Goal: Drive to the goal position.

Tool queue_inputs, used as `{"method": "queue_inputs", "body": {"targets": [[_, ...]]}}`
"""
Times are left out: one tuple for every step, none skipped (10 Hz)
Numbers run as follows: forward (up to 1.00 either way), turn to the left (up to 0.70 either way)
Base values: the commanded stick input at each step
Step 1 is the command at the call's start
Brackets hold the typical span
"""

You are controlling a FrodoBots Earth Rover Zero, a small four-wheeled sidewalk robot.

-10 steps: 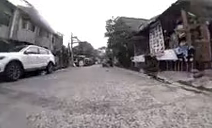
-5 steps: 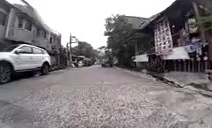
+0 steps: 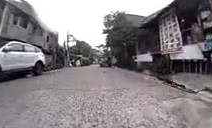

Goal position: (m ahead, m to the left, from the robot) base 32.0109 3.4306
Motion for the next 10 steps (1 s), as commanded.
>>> {"method": "queue_inputs", "body": {"targets": [[1.00, 0.00], [1.00, 0.00], [1.00, 0.00], [1.00, 0.00], [1.00, 0.00], [1.00, 0.00], [1.00, 0.00], [1.00, 0.06], [1.00, 0.27], [1.00, 0.27]]}}
